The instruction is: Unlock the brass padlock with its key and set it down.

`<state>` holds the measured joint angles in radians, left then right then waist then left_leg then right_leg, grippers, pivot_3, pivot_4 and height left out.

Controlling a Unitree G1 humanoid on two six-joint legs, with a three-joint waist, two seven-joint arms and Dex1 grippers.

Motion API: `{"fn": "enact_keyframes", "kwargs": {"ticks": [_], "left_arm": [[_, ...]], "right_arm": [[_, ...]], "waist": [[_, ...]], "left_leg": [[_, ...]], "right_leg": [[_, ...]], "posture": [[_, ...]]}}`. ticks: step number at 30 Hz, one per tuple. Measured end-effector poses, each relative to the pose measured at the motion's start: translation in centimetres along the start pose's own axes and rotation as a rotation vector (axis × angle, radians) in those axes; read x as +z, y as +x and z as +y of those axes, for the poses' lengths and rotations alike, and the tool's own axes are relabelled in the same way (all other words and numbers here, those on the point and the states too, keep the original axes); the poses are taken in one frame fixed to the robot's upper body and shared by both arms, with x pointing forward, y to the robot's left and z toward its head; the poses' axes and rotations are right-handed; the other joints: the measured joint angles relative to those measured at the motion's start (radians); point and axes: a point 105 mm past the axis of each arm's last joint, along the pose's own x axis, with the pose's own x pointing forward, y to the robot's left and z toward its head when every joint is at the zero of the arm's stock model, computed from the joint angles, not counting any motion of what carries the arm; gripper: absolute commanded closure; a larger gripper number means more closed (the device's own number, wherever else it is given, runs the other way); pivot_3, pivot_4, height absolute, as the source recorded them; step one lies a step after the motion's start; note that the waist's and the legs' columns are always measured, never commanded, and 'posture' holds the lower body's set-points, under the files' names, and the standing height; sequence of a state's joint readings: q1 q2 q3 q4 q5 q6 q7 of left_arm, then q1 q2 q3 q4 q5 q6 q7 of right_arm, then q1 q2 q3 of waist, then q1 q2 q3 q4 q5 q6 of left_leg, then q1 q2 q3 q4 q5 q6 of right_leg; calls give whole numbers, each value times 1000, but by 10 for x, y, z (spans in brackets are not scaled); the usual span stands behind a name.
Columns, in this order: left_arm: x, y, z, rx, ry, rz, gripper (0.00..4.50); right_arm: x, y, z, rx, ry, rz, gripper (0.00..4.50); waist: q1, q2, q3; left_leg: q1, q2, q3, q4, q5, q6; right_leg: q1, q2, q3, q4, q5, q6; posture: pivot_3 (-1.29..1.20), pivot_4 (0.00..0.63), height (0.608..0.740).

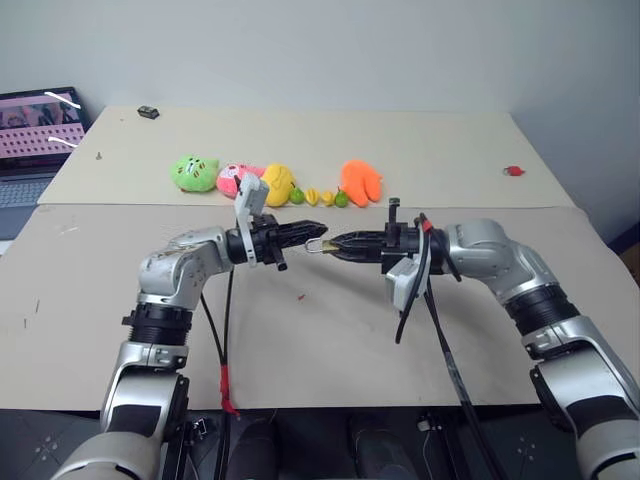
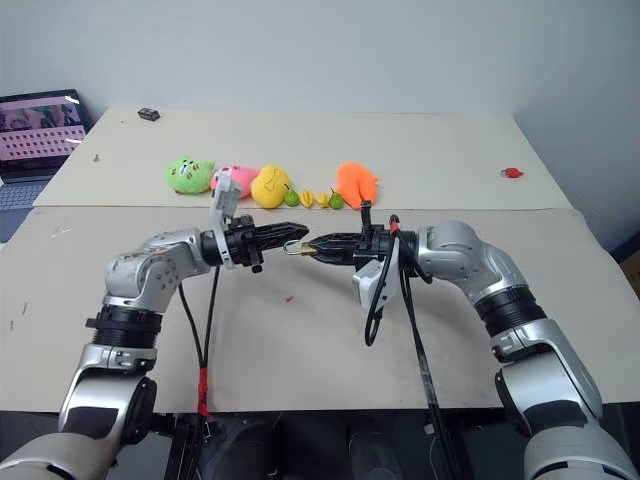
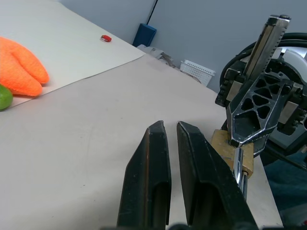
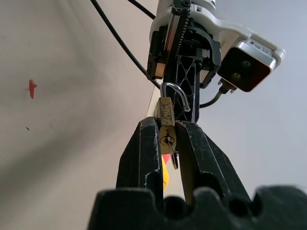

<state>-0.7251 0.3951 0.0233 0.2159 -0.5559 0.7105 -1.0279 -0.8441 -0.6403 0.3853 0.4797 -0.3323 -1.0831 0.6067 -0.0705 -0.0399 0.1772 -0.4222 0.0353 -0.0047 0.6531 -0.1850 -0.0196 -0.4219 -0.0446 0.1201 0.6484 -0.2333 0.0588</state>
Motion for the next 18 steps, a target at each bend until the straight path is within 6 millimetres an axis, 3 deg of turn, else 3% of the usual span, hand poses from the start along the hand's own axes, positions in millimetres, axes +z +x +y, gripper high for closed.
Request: {"fn": "enact_keyframes", "kwargs": {"ticks": [9, 18], "left_arm": [[1, 0, 0, 13, 4, -8, 4064], [1, -2, -3, 14, -16, -30, 4064]], "right_arm": [[-17, -4, 9, 20, 46, 65, 4416], [-32, -8, 3, -9, 49, 110, 4416]], "waist": [[-1, 0, 0], [-1, 0, 0]], "left_leg": [[0, 0, 0, 0, 0, 0], [0, 0, 0, 0, 0, 0]], "right_leg": [[0, 0, 0, 0, 0, 0], [0, 0, 0, 0, 0, 0]], "posture": [[0, 150, 717], [0, 150, 717]]}}
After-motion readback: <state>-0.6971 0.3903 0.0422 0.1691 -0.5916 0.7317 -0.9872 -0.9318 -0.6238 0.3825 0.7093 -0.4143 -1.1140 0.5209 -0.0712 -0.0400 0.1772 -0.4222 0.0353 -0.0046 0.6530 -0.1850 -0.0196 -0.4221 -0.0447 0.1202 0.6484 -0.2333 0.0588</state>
